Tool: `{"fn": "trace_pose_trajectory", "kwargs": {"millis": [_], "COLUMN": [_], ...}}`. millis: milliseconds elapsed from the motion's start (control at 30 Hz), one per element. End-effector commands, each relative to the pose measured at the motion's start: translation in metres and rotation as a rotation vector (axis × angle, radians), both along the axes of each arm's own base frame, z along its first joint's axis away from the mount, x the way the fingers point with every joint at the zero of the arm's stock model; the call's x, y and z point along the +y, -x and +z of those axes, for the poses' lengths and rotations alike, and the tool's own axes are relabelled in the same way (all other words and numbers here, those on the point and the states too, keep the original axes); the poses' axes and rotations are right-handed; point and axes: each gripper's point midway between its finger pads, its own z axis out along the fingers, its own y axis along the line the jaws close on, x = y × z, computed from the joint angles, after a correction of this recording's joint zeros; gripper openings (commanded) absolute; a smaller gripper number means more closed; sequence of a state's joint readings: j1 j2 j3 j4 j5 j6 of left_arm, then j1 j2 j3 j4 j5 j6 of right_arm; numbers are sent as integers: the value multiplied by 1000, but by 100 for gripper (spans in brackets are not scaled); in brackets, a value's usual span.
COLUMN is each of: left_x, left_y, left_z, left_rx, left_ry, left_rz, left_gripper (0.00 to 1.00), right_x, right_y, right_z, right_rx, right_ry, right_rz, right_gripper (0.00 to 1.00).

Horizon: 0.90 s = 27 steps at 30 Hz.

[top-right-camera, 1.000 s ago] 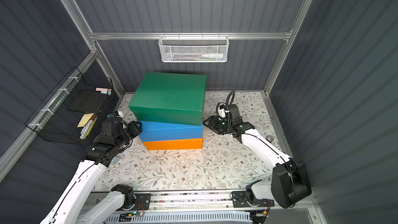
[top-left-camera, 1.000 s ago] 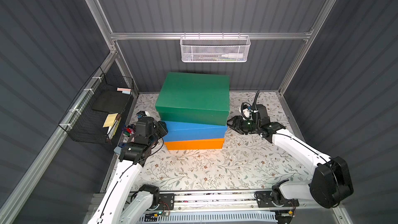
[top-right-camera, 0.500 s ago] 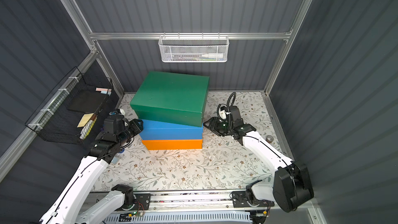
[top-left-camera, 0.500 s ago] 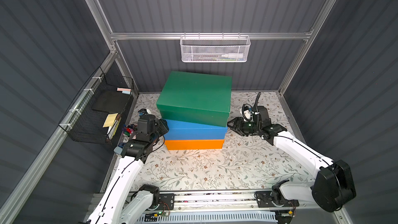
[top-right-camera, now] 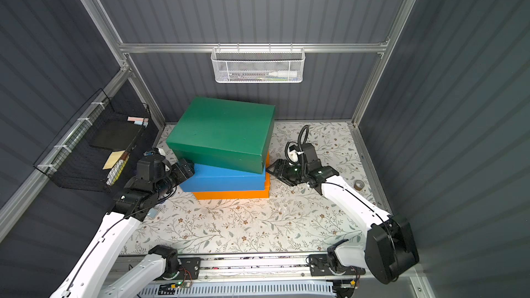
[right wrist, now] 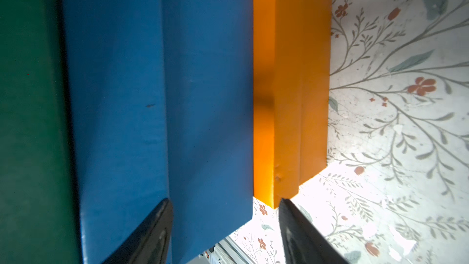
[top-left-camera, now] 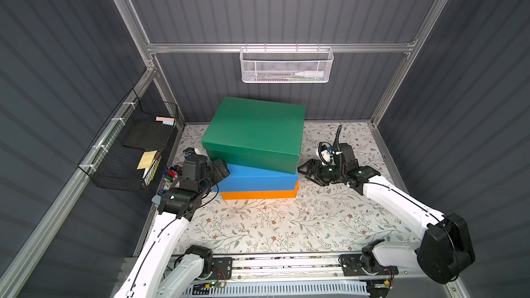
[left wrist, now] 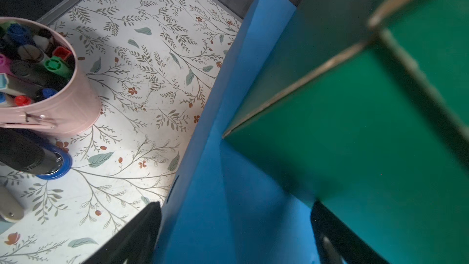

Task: Stack the shoeboxes
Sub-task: Adjust the shoeboxes in the shoebox.

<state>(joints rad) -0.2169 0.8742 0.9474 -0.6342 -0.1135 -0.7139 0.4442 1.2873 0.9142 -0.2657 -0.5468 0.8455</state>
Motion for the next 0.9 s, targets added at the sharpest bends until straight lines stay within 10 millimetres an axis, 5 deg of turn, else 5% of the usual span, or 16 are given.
{"fn": "trace_pose_trajectory", "kwargs": {"millis": [0, 333, 867], "left_x": [-22, -31, -28], "left_y": [7, -12, -16], "left_z": [-11, -6, -10], "left_rx": [65, 39, 45], "left_ry": [46, 45, 23], "left_rz": [-92, -127, -116], "left_gripper": [94, 78, 83], "right_x": [9, 11, 6], "right_y": [14, 4, -14], "right_z": [12, 16, 12], "right_rx": [-21, -44, -27], "right_ry": [-34, -35, -34], "right_rz": [52, 57, 44], "right_gripper": [70, 71, 71]}}
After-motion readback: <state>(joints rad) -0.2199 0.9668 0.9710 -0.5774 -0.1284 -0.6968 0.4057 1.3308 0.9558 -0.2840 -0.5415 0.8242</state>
